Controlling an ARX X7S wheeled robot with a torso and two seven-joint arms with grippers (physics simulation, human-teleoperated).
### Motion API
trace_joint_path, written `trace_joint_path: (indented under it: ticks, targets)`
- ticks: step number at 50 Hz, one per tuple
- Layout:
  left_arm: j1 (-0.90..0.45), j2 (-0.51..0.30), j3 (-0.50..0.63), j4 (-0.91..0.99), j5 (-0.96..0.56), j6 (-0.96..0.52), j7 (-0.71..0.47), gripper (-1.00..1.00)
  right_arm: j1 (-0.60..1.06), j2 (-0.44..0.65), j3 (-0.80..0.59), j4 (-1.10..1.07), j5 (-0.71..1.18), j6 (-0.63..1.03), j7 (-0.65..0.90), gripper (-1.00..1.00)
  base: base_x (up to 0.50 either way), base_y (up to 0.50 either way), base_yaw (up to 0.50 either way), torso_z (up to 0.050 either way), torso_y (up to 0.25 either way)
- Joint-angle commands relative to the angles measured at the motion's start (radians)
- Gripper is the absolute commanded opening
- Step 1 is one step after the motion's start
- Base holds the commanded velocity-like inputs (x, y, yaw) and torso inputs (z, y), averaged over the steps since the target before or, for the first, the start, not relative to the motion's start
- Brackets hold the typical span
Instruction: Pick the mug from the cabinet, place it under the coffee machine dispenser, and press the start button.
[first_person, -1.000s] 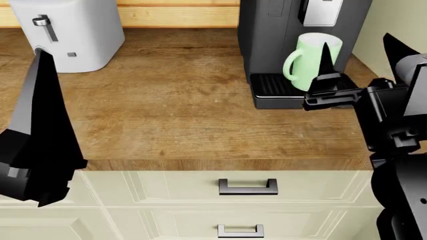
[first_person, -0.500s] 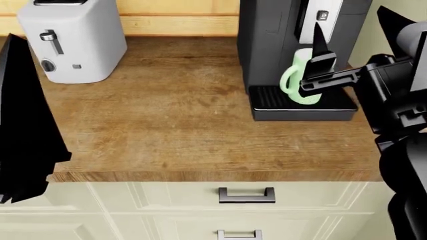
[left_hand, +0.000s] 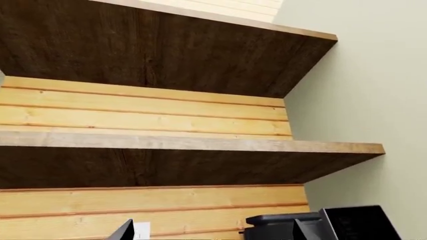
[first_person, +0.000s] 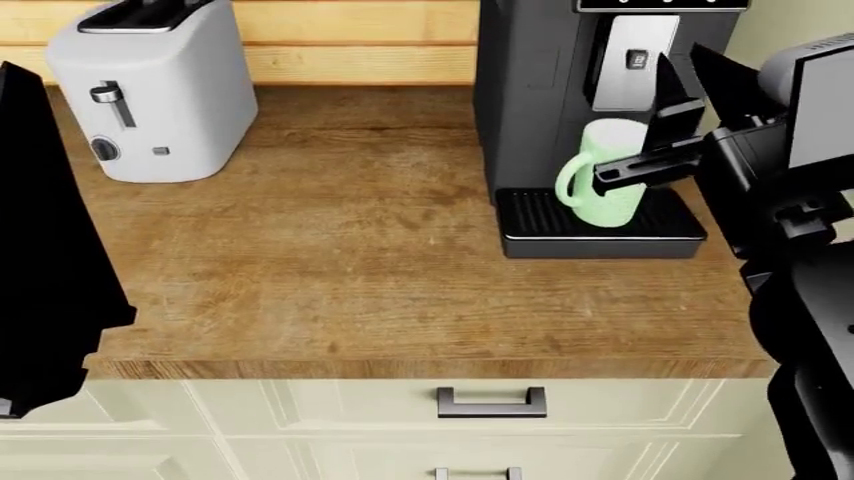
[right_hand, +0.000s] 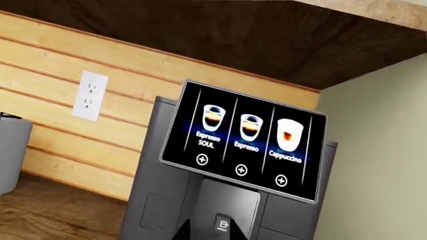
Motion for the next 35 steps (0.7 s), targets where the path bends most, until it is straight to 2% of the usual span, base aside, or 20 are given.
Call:
trace_joint_path:
  ticks: [1,16,35]
  targets:
    - [0.011,-0.001,0.002,0.003,0.010,0.000,-0.004,1.00,-0.002,0.013,-0.050,0.135,-0.032,-0.093,-0.017,-1.00,0.00,0.00,0.00,0.000,0.000]
    - [0.037,0.002,-0.002,-0.005,0.024,0.012,-0.007,1.00,0.036,0.008,-0.120,0.268,-0.068,-0.185,-0.032,-1.00,0.00,0.00,0.00,0.000,0.000]
    - [0.043,0.000,0.003,-0.009,0.030,0.017,-0.003,1.00,0.049,0.008,-0.124,0.343,-0.090,-0.233,-0.013,-1.00,0.00,0.00,0.00,0.000,0.000]
